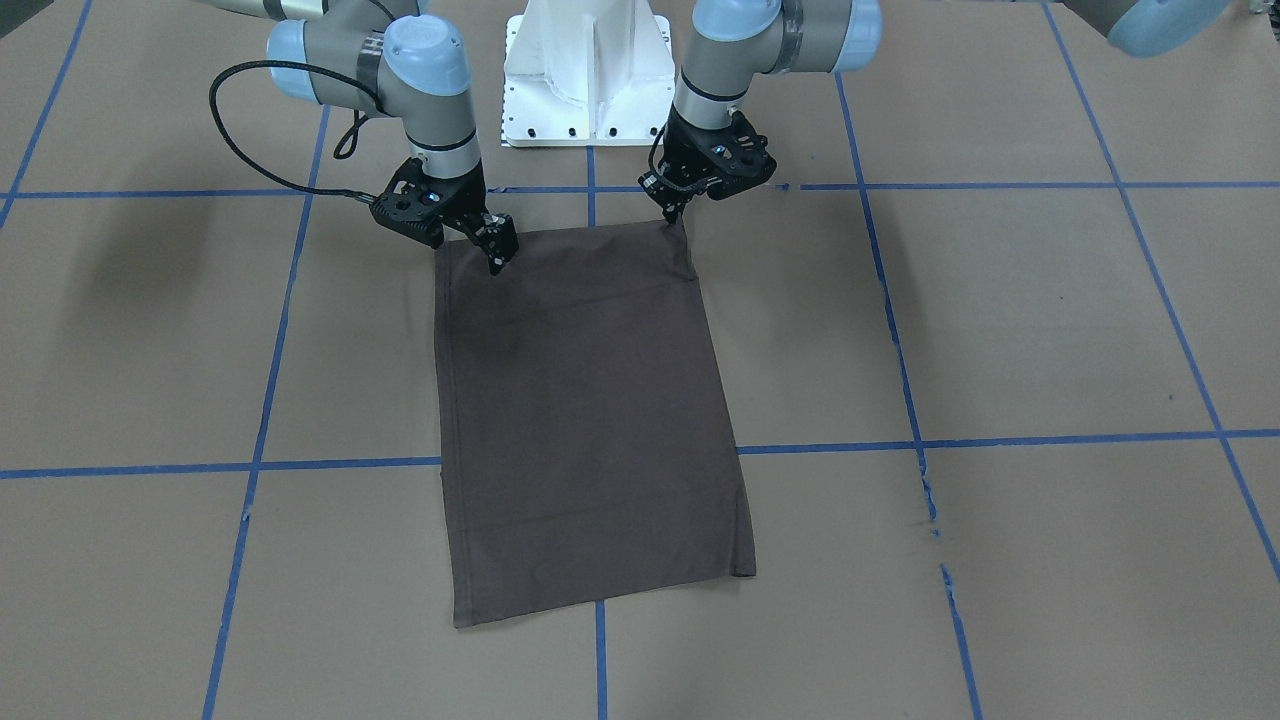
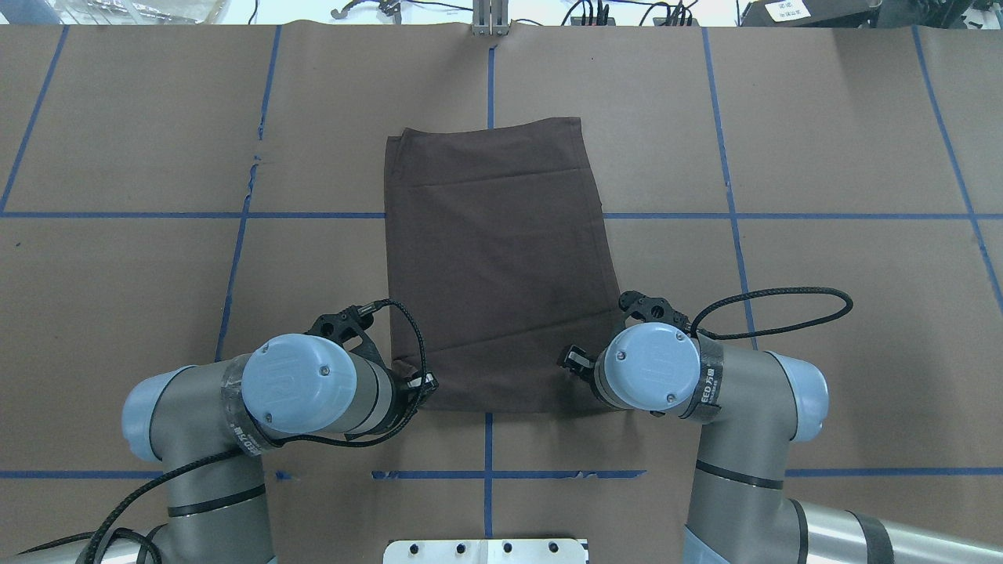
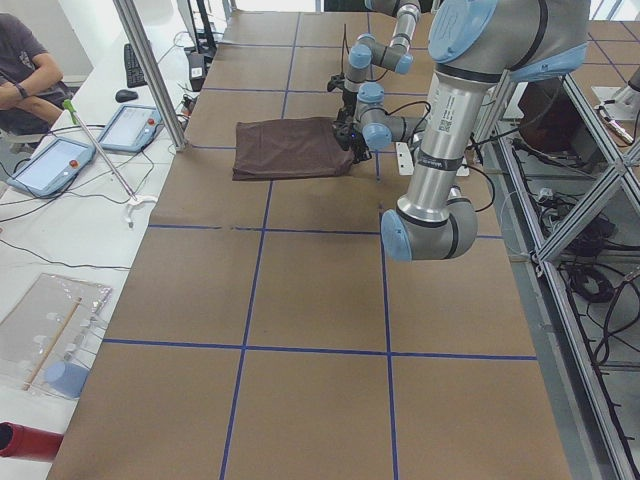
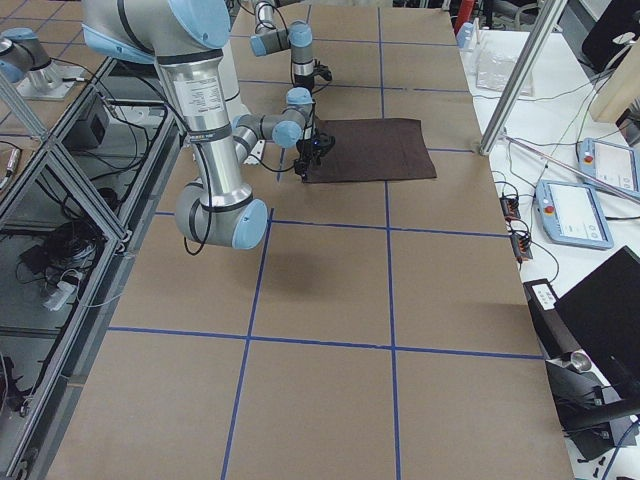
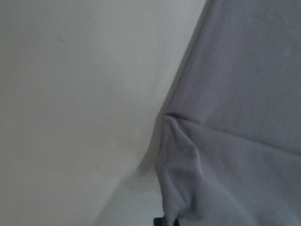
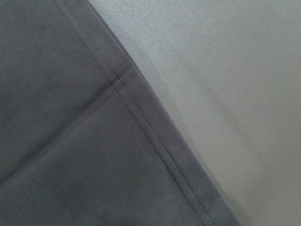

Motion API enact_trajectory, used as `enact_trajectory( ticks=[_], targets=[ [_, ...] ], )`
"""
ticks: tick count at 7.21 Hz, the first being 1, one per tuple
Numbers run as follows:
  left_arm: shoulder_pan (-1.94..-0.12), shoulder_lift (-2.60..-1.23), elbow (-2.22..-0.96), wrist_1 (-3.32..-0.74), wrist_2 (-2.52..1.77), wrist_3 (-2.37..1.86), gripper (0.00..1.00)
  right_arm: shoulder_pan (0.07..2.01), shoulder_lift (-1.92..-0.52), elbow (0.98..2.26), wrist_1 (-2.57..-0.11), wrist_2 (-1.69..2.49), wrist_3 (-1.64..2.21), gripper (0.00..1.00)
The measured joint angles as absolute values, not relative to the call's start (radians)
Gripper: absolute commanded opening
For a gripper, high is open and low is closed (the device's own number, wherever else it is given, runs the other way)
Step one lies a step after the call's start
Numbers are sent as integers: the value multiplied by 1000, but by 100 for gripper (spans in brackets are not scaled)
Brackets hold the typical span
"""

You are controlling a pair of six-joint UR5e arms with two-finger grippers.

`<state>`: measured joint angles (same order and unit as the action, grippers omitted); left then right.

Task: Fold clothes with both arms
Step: 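Grasp the near corners with both grippers and lift them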

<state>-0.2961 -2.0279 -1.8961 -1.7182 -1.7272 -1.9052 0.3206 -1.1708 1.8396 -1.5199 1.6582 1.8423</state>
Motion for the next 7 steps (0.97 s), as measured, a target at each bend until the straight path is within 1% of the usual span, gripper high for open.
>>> enact_trajectory(
  ticks=[2, 3, 4, 5, 6, 7],
  targets=[
    [-295, -2029, -1896, -1718, -1727, -1906, 0, 320, -1171, 1834, -1521, 1658, 1843, 100],
    [-294, -2028, -1896, -1718, -1727, -1907, 0, 319, -1172, 1833, -1522, 1658, 1843, 96],
    [-294, -2028, -1896, -1718, -1727, -1907, 0, 319, -1172, 1832, -1522, 1658, 1843, 56],
    [-293, -2028, -1896, -1718, -1727, -1907, 0, 319, -1172, 1833, -1523, 1658, 1842, 25],
    [-294, -2028, -1896, -1718, -1726, -1907, 0, 320, -1171, 1834, -1523, 1659, 1842, 5],
    [-295, -2029, -1896, -1718, -1726, -1907, 0, 321, -1171, 1835, -1523, 1663, 1840, 0]
  ],
)
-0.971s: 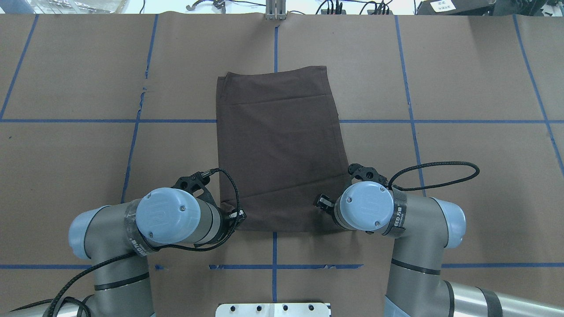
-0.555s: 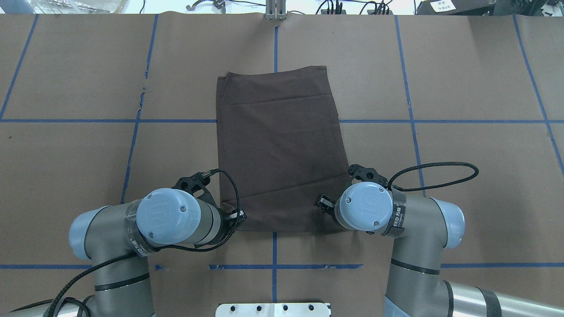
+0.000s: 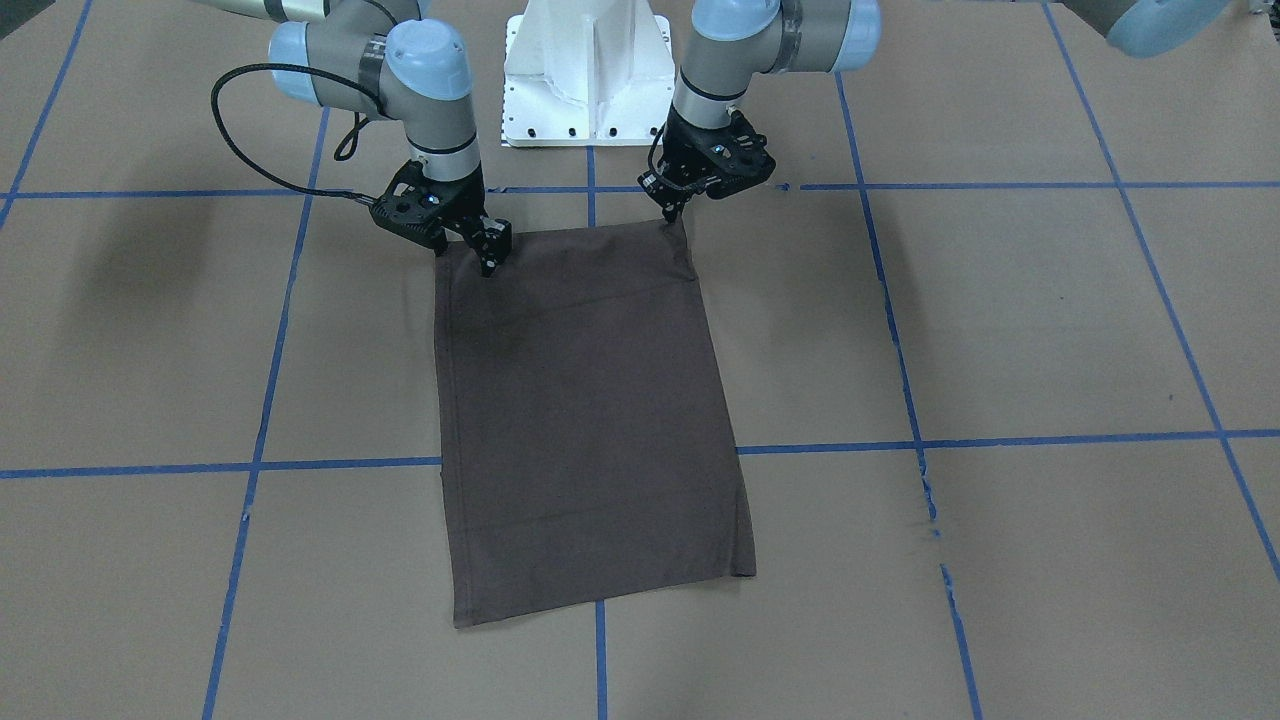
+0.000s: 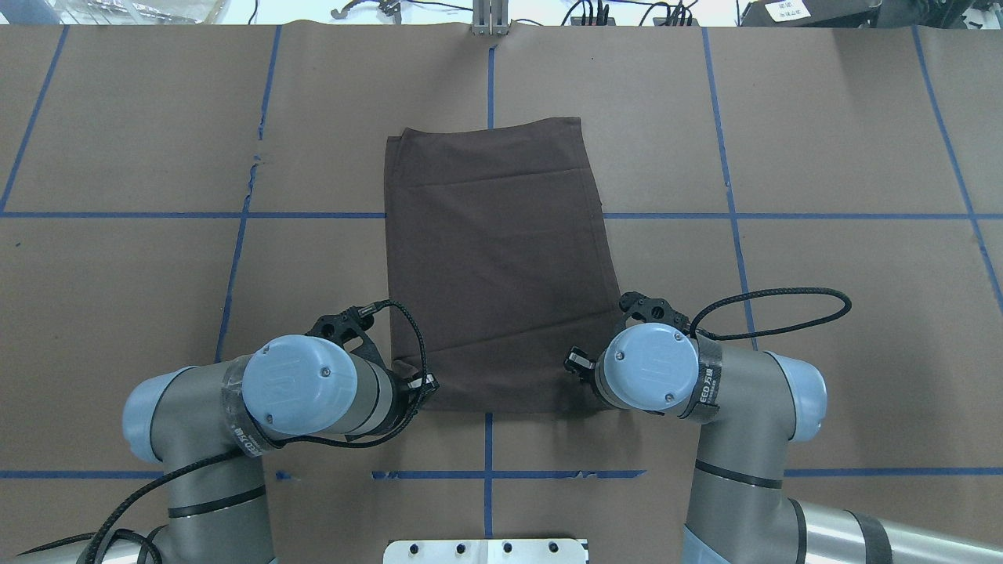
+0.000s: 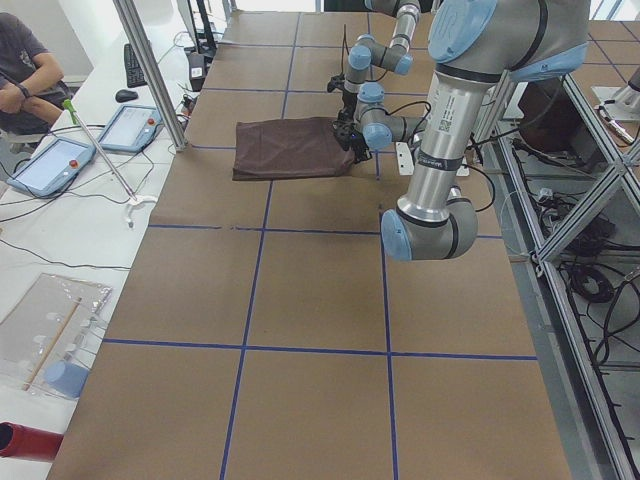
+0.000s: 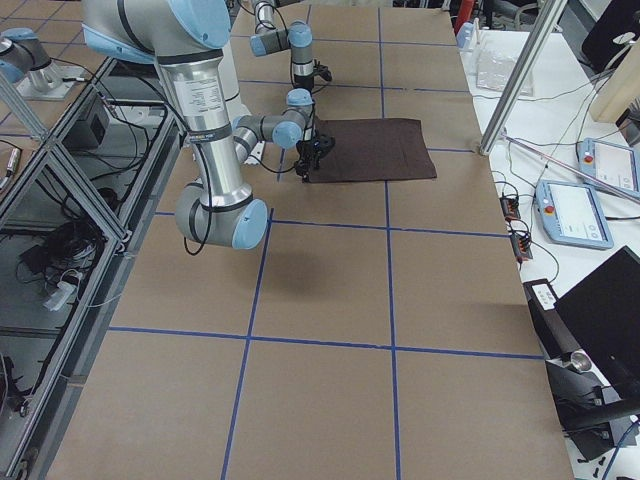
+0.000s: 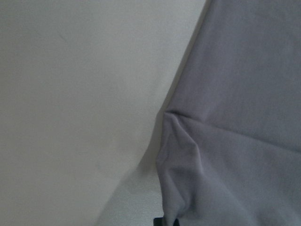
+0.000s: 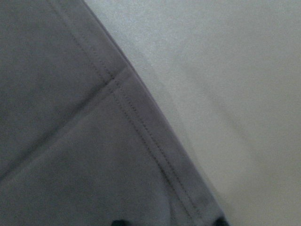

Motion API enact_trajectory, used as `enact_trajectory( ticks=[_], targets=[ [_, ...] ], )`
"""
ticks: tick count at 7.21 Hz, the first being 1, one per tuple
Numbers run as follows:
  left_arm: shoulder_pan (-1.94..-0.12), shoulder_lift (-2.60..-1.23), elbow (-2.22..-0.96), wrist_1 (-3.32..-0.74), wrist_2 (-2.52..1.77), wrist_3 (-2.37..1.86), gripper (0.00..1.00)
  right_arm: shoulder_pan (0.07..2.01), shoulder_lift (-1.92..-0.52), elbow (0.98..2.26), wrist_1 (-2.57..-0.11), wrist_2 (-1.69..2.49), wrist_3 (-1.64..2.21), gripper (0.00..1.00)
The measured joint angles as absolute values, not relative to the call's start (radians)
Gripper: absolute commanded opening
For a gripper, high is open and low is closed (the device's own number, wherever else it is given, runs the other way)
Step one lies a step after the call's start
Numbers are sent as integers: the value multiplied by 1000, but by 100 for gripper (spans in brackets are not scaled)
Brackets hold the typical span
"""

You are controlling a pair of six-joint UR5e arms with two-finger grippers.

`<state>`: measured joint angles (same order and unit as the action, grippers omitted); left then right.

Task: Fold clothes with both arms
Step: 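Grasp the near corners with both grippers and lift them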

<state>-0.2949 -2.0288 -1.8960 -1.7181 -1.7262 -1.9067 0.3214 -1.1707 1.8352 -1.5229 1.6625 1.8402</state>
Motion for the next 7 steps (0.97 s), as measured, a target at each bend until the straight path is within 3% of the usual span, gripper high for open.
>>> enact_trajectory(
  ticks=[7],
  targets=[
    [-296, -2032, -1897, -1717, -1726, -1907, 0, 350, -1128, 1838, -1520, 1690, 1837, 0]
  ],
)
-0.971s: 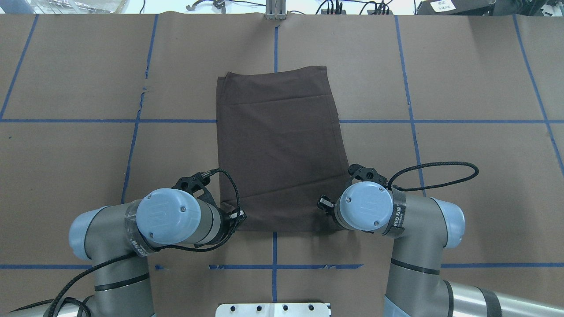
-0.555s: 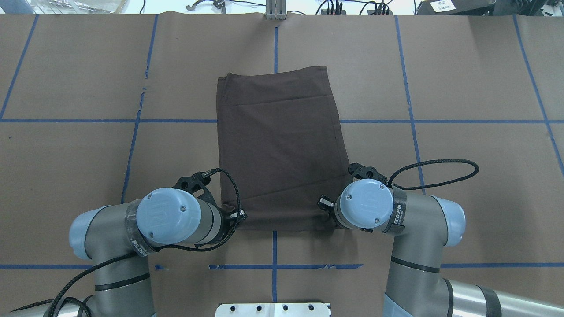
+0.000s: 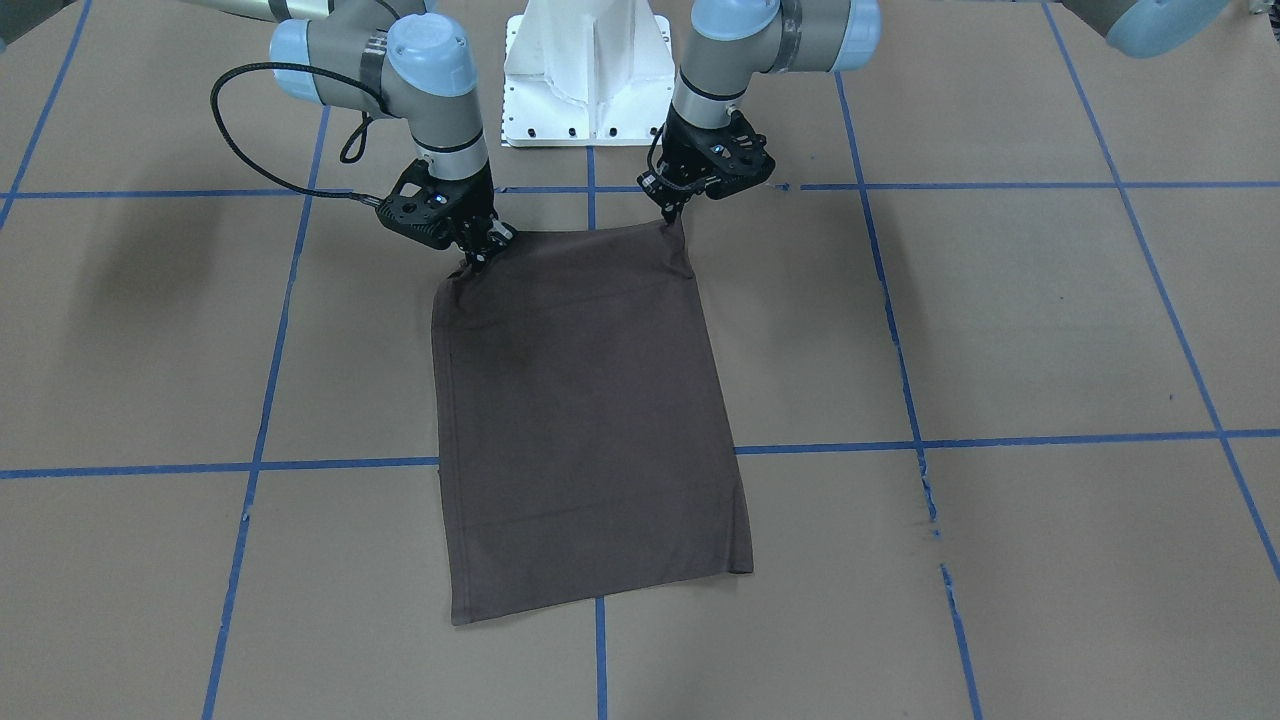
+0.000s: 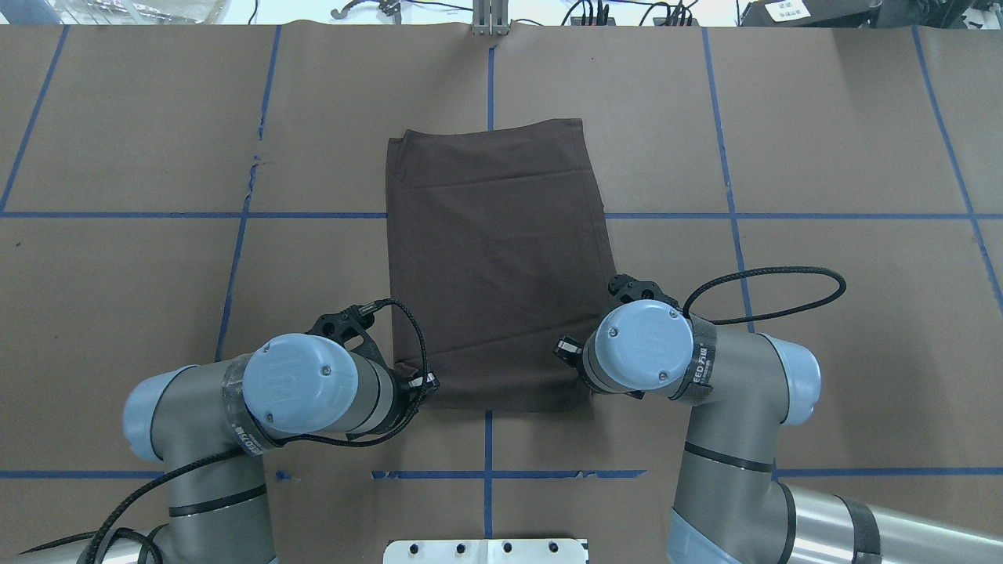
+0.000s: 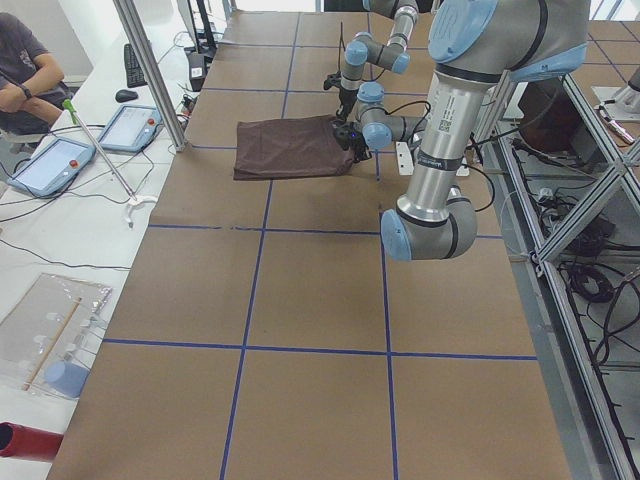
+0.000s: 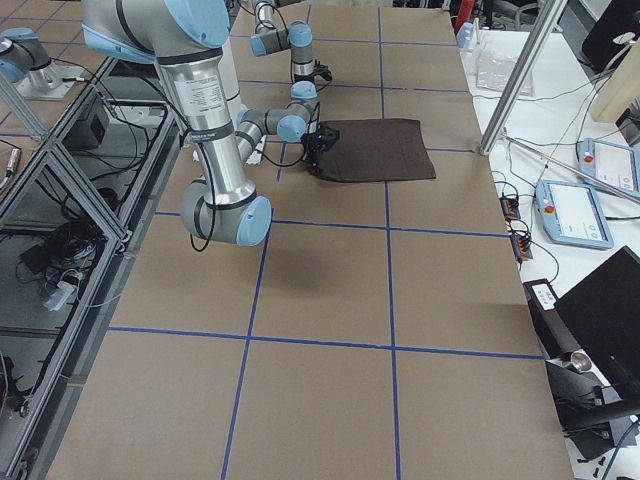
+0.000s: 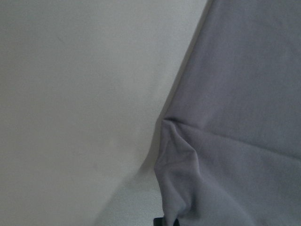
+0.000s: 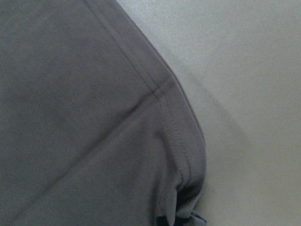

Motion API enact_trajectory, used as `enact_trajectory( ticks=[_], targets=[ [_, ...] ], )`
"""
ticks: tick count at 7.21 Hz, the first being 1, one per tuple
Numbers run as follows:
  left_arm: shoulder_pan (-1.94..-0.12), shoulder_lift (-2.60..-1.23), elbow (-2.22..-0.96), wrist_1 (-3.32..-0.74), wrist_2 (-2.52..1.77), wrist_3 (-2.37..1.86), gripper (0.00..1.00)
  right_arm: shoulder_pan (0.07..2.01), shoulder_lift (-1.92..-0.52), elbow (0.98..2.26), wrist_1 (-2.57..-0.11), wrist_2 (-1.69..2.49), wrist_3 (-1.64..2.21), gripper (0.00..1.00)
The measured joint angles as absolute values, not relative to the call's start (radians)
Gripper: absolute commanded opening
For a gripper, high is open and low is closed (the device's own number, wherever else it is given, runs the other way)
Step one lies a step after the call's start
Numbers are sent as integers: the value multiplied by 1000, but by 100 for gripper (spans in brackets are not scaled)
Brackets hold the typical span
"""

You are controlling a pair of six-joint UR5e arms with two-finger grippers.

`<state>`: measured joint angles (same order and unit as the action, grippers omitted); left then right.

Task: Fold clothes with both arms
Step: 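Grasp the near corners with both grippers and lift them, then carry the near edge with both grippers toward the far edge, folding the shirt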

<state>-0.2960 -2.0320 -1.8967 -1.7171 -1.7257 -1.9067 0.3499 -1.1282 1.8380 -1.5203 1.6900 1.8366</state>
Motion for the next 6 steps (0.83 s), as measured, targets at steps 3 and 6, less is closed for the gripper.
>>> enact_trajectory(
  ticks=[3, 6],
  targets=[
    [-292, -2023, -1973, -1674, -1726, -1907, 0, 347, -1135, 1884, -1511, 1703, 1842, 0],
    [-215, -1967, -2098, -1631, -1724, -1912, 0, 301, -1194, 2015, -1520, 1790, 1842, 0]
  ],
)
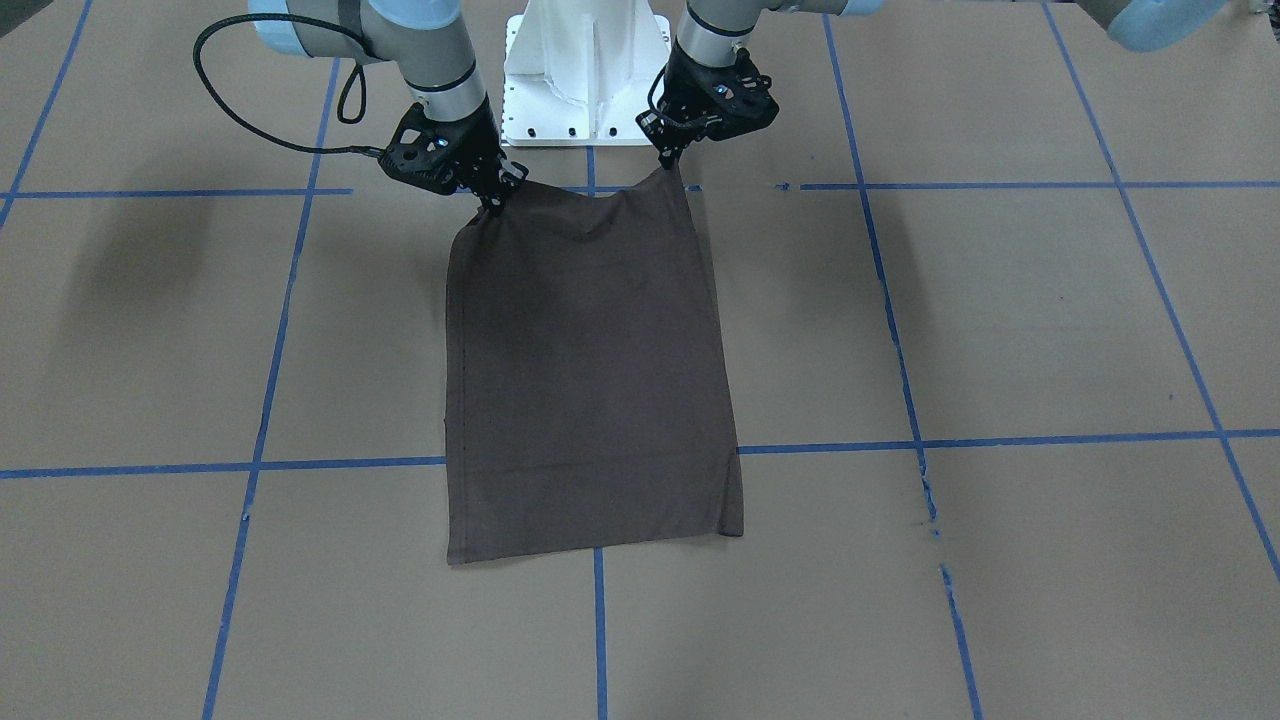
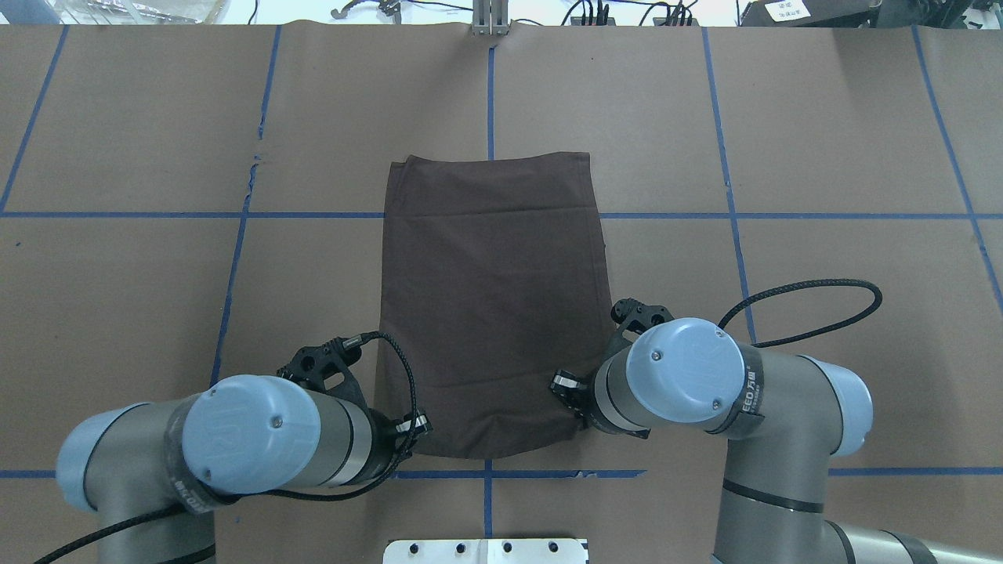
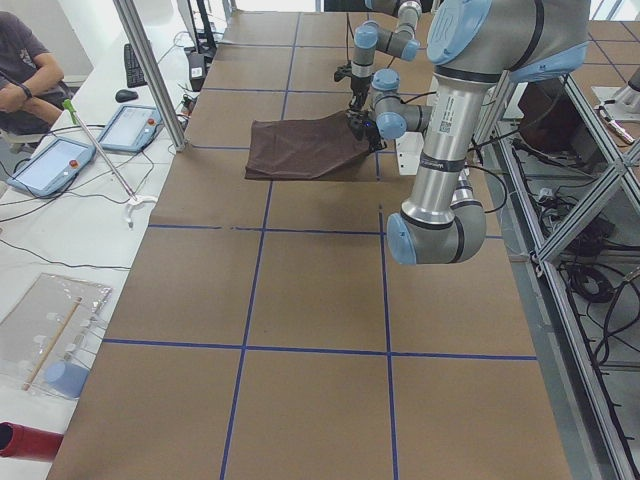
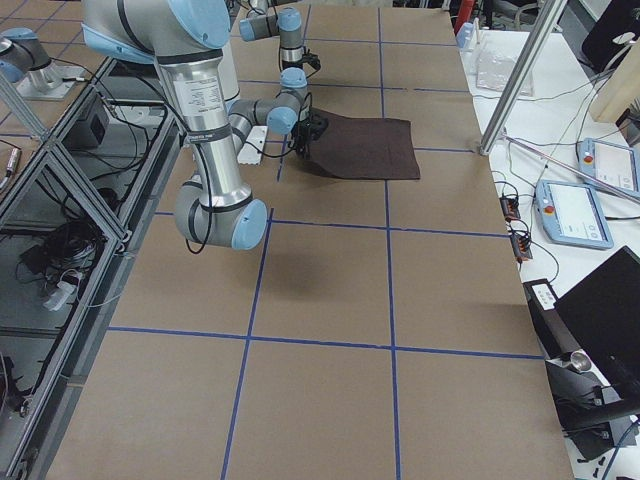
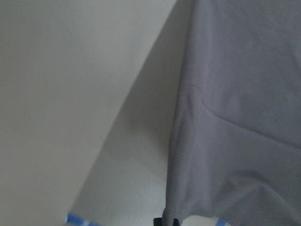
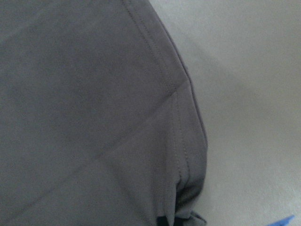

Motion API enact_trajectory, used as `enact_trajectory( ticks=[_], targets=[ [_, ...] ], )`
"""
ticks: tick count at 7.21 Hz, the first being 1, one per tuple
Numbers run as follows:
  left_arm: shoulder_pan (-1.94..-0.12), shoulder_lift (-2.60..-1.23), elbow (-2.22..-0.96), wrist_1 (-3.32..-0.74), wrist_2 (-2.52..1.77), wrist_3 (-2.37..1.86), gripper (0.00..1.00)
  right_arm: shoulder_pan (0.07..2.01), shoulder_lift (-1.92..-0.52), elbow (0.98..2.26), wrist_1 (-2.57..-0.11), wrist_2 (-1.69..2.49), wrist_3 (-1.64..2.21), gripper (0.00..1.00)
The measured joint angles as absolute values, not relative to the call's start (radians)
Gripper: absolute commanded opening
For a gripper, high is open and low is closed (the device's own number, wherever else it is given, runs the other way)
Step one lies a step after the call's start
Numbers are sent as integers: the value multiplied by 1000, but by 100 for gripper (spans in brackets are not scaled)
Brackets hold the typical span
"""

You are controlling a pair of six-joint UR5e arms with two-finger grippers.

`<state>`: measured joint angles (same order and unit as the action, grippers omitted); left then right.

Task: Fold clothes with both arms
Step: 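Carry the near edge with both grippers toward the far edge, folding the shirt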

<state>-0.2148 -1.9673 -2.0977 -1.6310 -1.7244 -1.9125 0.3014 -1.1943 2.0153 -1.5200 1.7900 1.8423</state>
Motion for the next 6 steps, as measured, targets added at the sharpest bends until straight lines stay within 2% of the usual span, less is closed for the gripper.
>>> enact_trajectory(
  ticks=[3, 6],
  targets=[
    [-186, -1948, -2176, -1589, -1729, -1902, 0, 304, -1204, 2034, -1511, 1819, 1831, 0],
    [-360, -1996, -2152, -1590, -1768, -1787, 0, 488, -1119, 1948, -1498, 1897, 1784, 0]
  ],
)
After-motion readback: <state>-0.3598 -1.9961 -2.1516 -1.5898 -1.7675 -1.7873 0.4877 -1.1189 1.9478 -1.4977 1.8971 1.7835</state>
